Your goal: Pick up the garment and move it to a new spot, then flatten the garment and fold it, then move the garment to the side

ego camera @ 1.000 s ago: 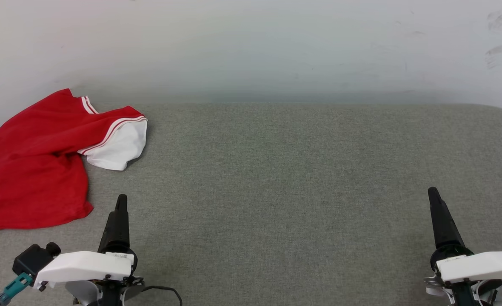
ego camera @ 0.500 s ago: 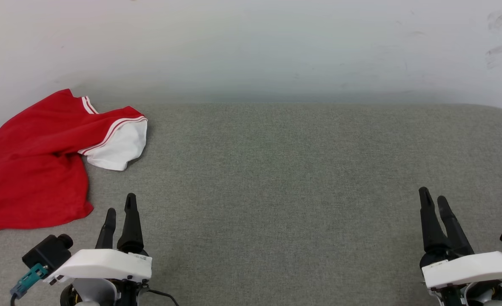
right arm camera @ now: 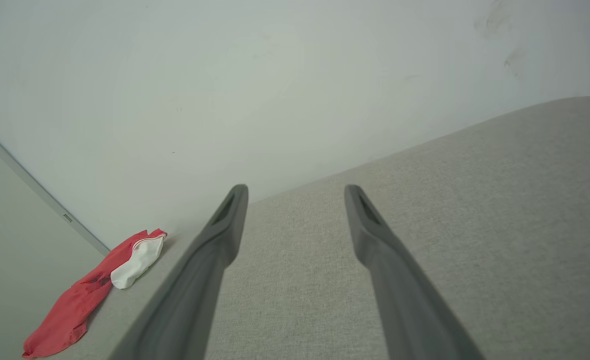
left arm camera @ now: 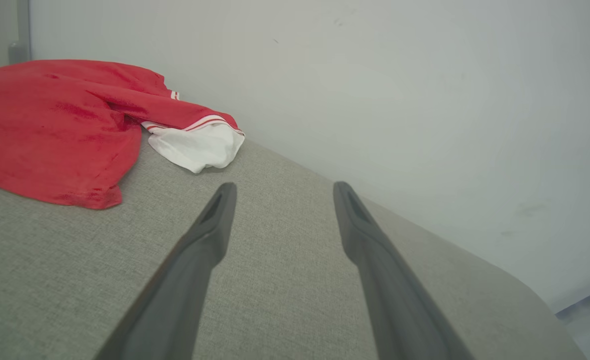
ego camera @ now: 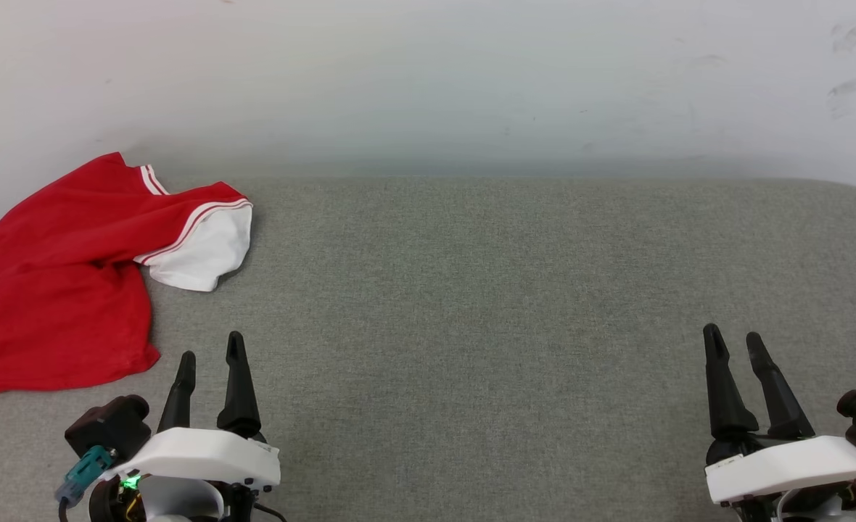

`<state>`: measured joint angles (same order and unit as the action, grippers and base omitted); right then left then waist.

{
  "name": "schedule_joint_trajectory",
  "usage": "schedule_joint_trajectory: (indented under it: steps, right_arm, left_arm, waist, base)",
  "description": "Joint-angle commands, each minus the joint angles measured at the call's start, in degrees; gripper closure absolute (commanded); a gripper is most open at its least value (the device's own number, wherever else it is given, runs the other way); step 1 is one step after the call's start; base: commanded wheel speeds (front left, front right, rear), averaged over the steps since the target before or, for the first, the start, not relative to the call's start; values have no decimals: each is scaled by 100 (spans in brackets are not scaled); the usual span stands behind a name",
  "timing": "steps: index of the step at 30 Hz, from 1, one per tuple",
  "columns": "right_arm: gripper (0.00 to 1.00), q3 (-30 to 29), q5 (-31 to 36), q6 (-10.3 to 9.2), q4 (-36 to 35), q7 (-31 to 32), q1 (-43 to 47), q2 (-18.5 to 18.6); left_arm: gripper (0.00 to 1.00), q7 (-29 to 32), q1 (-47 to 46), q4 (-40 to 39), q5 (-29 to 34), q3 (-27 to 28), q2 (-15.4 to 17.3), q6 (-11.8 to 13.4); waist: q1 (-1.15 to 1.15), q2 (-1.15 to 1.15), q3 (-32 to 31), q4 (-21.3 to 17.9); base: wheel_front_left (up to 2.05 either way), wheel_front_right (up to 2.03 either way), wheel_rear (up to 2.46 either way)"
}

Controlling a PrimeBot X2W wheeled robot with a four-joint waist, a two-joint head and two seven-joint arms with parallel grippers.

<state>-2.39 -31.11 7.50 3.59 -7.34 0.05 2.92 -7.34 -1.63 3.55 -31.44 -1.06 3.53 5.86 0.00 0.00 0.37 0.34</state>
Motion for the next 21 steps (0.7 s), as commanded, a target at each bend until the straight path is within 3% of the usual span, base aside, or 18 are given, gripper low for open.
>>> schedule_joint_trajectory:
  steps: [1,21]
  right_arm:
    - [0,13,159,-1,-104,-55,-16,-3]
    - [0,59,1483,-1,-257,-343,66,-5]
  left_arm:
    - [0,-65,-26,-93,145,-28,53,42]
    - [0,-350,-5,-239,1339,-526,294,441]
  waist:
    - [0,0,-1,1]
    - [0,0,8,27]
  base:
    - [0,0,0]
    - [0,0,0]
